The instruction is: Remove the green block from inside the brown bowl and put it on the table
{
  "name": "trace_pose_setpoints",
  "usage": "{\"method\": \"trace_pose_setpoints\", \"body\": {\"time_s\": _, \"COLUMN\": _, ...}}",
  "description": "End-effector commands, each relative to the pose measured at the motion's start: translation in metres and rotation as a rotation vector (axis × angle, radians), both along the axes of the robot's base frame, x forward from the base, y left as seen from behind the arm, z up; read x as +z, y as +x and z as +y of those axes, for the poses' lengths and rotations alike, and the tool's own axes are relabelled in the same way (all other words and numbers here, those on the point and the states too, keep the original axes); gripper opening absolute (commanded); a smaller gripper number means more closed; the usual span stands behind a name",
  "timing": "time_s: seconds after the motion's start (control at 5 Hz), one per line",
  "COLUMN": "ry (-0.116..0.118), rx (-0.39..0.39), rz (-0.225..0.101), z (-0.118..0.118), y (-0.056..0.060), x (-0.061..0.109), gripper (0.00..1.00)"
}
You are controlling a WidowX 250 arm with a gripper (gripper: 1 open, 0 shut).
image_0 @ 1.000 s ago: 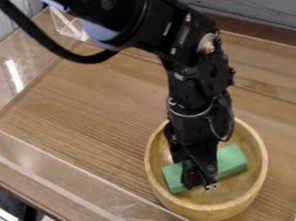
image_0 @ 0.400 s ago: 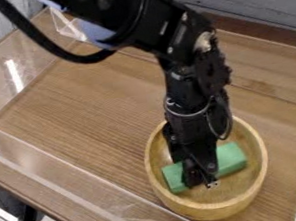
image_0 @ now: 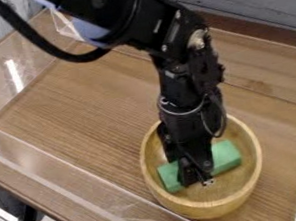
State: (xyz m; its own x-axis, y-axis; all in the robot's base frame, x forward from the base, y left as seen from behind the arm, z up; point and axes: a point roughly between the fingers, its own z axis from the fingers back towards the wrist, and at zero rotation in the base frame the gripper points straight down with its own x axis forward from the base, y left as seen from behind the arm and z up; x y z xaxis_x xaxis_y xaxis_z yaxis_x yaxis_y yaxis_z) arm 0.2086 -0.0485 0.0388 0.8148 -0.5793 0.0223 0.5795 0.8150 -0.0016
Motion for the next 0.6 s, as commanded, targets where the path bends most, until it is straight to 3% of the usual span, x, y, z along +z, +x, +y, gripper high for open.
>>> {"method": "trace_pose_setpoints", "body": {"time_s": 0.0, "ry": -0.005, "rx": 0.023, "rz": -0.024, "z": 0.0037, "y": 0.0023, "x": 0.0054, "gripper": 0.0}}
{"method": "trace_pose_setpoints", "body": {"time_s": 0.4, "ry": -0.008, "rx": 0.047, "rz": -0.023, "z": 0.005, "y": 0.0019, "x": 0.0044, "gripper": 0.0}}
